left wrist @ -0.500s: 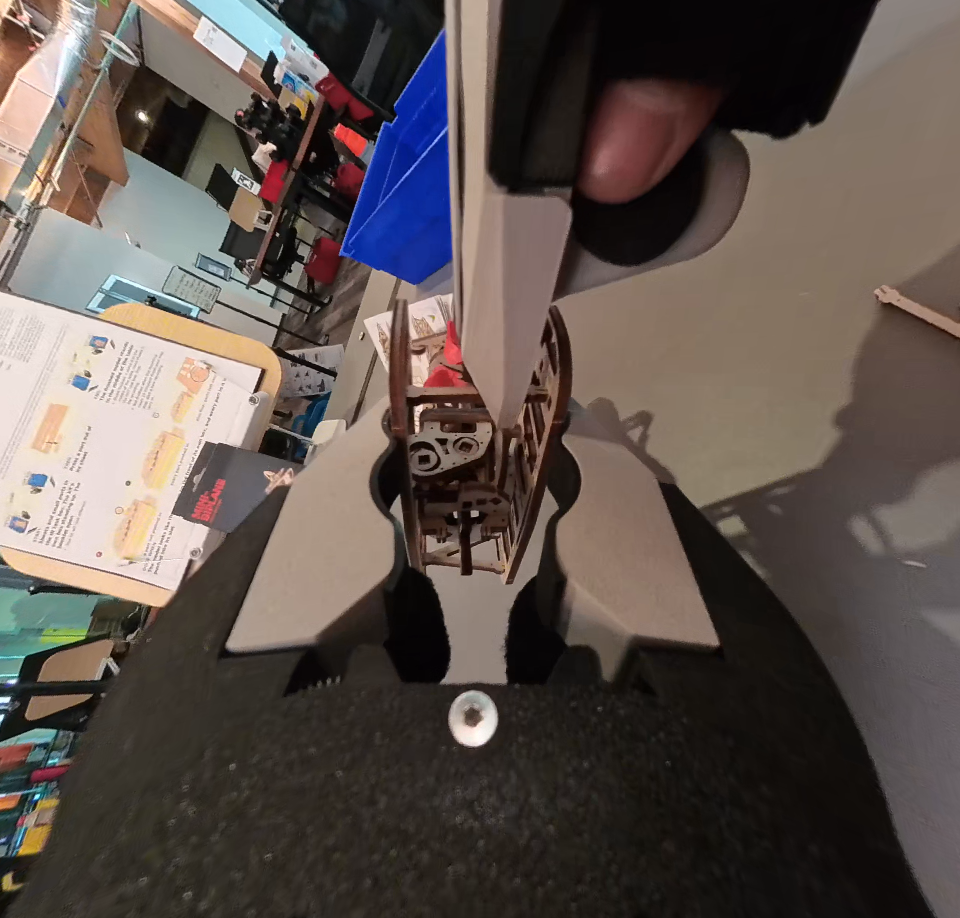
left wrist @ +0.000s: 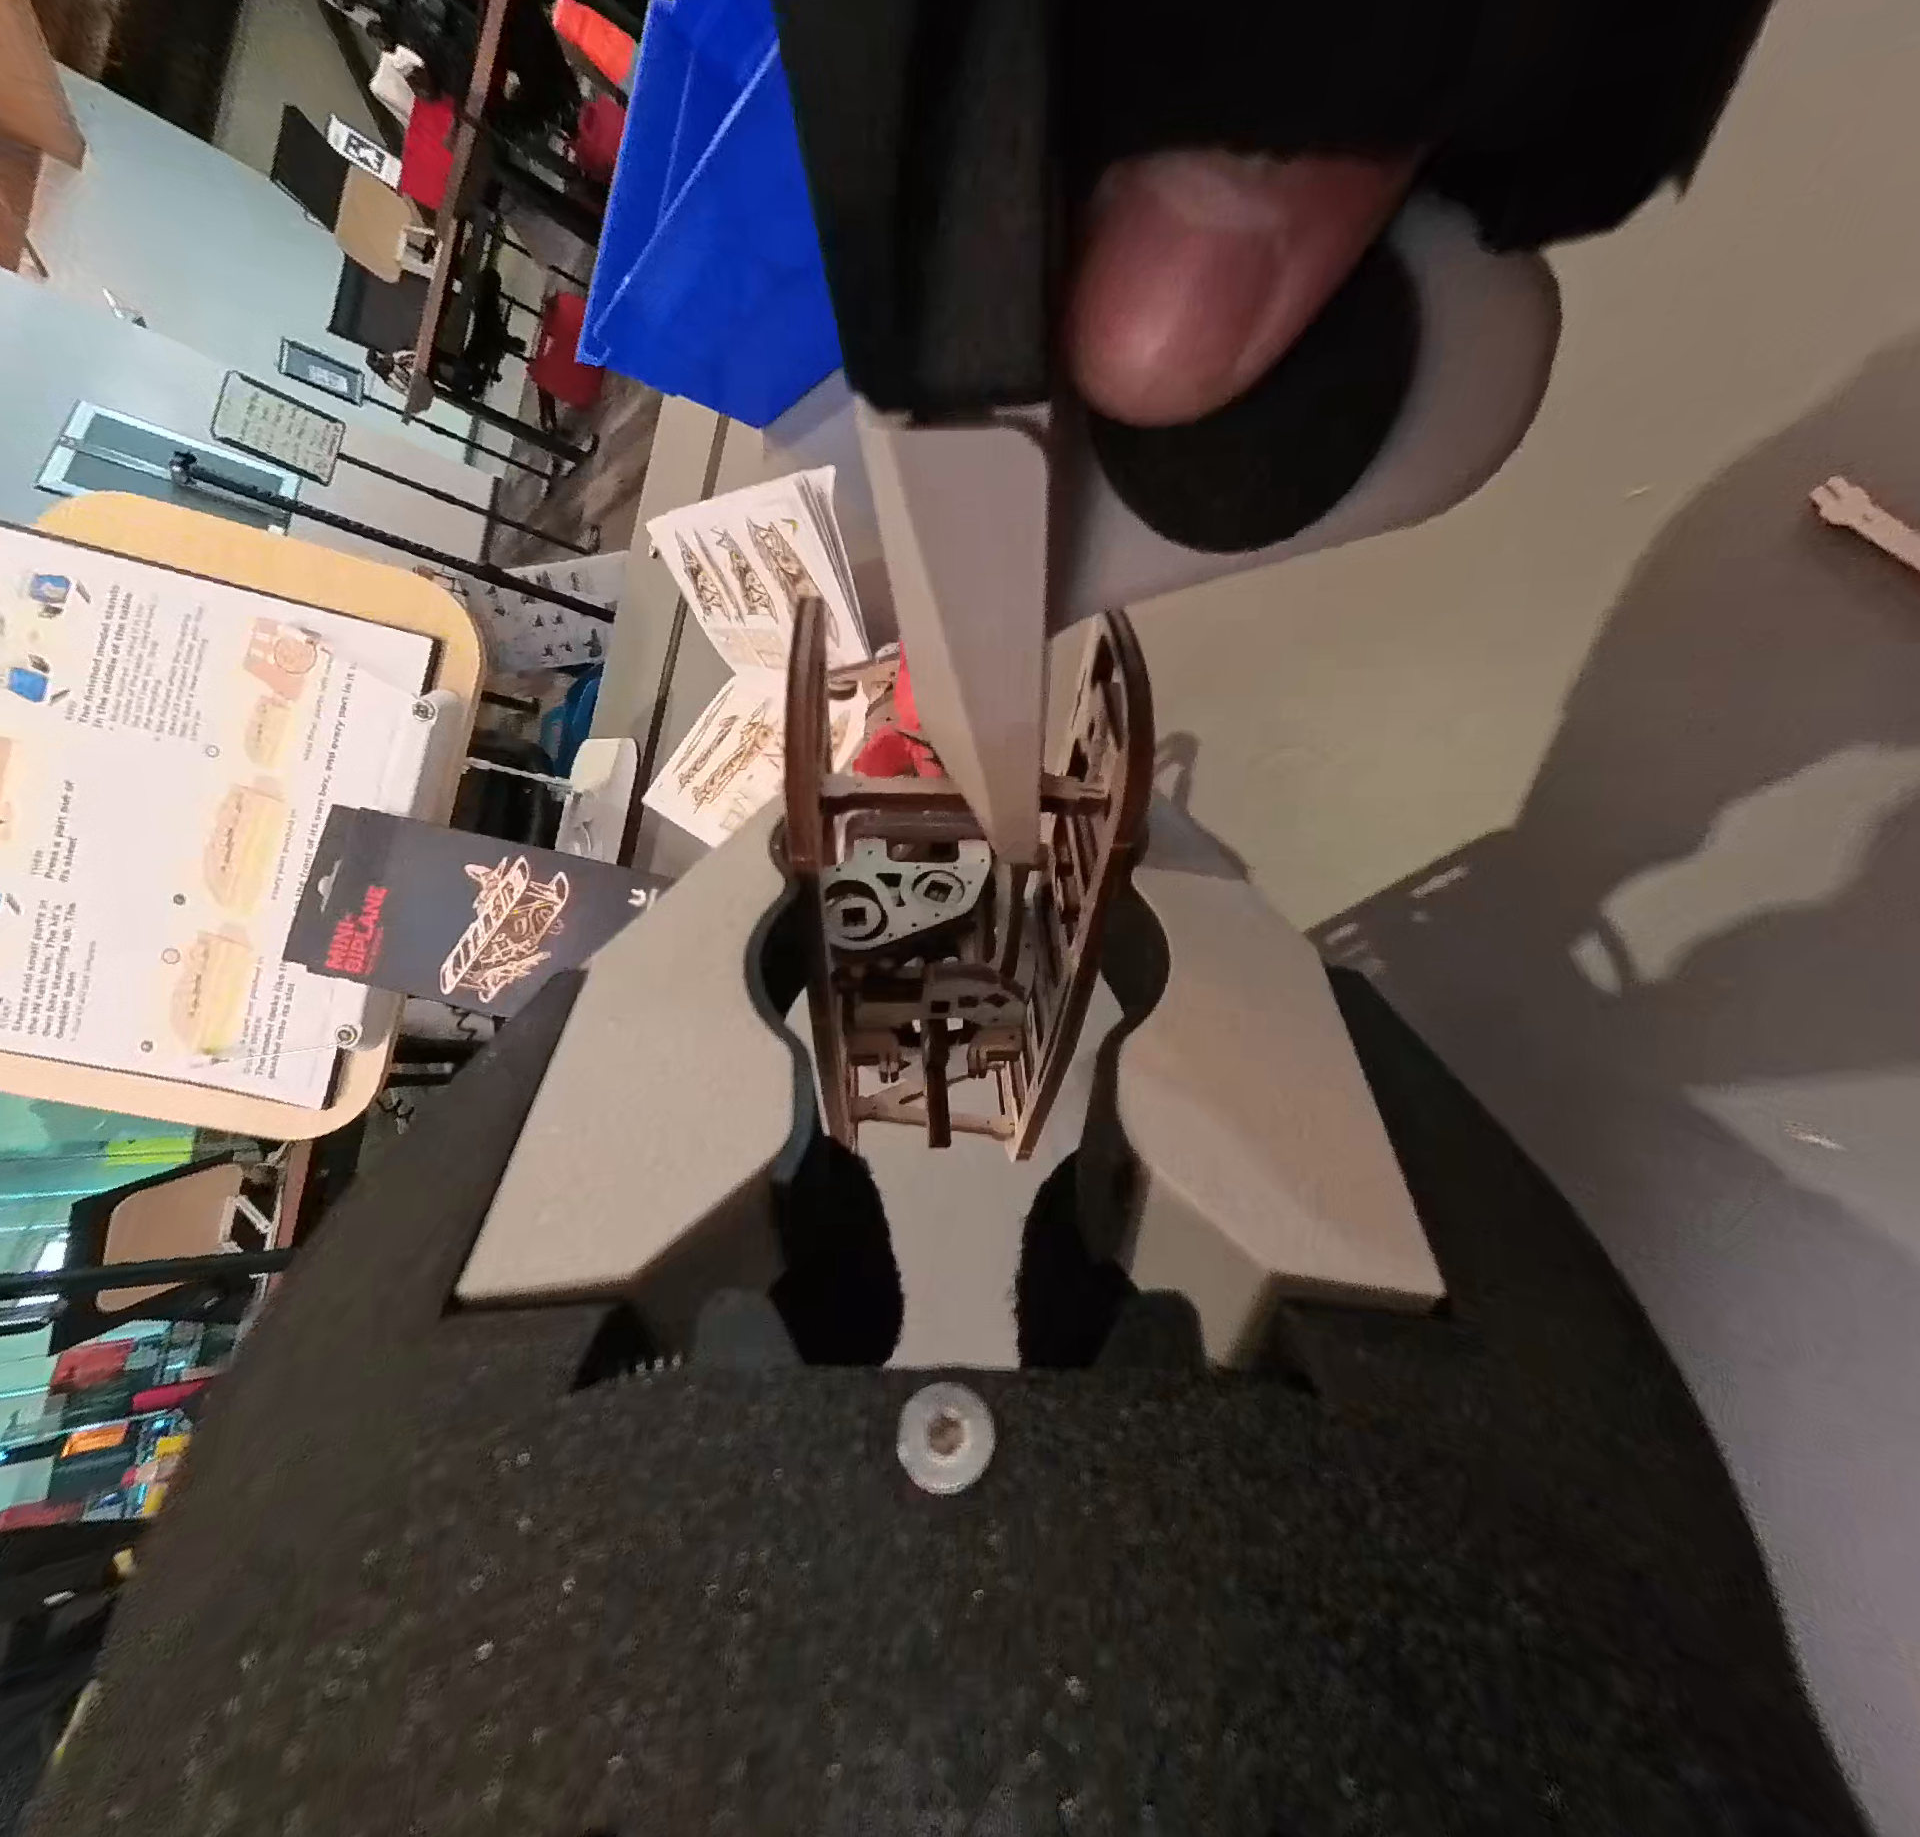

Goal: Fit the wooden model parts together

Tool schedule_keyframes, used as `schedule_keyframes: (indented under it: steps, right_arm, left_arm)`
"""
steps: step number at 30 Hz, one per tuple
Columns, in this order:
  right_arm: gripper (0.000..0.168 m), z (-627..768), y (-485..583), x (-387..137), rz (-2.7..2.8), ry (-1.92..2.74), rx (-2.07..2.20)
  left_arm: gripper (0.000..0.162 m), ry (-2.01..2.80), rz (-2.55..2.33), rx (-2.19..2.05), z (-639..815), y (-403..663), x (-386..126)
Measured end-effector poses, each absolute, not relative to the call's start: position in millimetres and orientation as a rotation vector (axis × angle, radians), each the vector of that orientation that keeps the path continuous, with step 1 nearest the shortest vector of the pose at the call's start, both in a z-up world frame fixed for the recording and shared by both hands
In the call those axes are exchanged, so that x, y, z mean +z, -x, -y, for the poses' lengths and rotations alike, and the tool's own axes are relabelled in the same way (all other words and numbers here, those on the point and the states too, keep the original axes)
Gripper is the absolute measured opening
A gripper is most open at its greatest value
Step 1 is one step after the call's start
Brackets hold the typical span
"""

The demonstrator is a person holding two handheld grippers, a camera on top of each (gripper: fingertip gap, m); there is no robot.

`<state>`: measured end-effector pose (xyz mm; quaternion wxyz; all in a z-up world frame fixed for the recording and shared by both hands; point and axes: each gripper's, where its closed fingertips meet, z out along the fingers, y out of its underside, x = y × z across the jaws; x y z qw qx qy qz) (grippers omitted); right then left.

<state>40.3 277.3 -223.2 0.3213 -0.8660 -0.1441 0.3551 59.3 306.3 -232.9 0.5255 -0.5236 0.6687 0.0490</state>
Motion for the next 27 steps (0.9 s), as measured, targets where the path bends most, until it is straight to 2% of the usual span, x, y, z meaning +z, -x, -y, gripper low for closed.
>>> schedule_keyframes:
  steps: [27]
  right_arm:
    - [0.006,-277.5,-43.7,-230.6,0.311,2.297,1.047]
  left_arm:
    - [0.052,1.294,-1.640,0.179,-310.4,-60.2,-243.1]
